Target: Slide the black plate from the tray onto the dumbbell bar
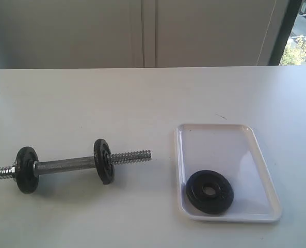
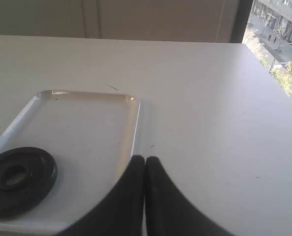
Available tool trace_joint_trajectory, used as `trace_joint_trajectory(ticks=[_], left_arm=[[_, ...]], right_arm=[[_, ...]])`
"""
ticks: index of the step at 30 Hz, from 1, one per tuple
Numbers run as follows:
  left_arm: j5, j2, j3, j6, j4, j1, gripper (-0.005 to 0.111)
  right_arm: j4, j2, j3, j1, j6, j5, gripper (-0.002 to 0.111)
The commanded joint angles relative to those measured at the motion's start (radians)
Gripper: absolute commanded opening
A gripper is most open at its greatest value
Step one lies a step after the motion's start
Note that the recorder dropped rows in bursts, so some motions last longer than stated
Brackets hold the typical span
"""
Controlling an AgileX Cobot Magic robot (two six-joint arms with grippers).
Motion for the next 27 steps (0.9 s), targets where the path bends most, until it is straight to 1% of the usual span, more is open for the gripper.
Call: trace_joint_trajectory(ticks=[1, 3, 7, 16, 18, 20, 22, 23, 27], left_arm=[[-0.004, -0.005, 0.004, -0.006, -0.002, -0.007, 0.0], [-0.004, -0.005, 0.004, -0.006, 0.0, -0.007, 0.0], [-0.004, -0.005, 0.004, 0.069, 0.006, -0.007, 0.0], [-0.014, -0.005, 0.004, 0.069, 0.006, -0.007, 0.0], [-0.046, -0.005, 0.004, 0.071, 0.006, -0.007, 0.0], [-0.129, -0.005, 0.004, 0.071, 0.006, -0.007, 0.0], [-0.249, -0.005, 0.004, 0.071, 0.006, -0.007, 0.0], [-0.277, -0.005, 0.004, 0.071, 0.006, -0.007, 0.0], [-0.299, -0.005, 0.004, 0.071, 0.006, -0.007, 0.0]], right_arm=[[0.001, -0.005, 0.004, 0.004, 0.004, -0.001, 0.0], [0.001, -0.005, 0.004, 0.004, 0.004, -0.001, 0.0], [0.001, -0.005, 0.004, 0.004, 0.004, -0.001, 0.0], [0.001, -0.005, 0.004, 0.003, 0.004, 0.001, 0.0], [0.001, -0.005, 0.004, 0.003, 0.004, 0.001, 0.0], [0.001, -0.005, 0.004, 0.003, 0.004, 0.001, 0.0], [0.001, -0.005, 0.004, 0.003, 0.004, 0.001, 0.0], [0.001, -0.005, 0.004, 0.003, 0.004, 0.001, 0.0], [0.001, -0.005, 0.004, 0.003, 0.004, 0.001, 0.0]])
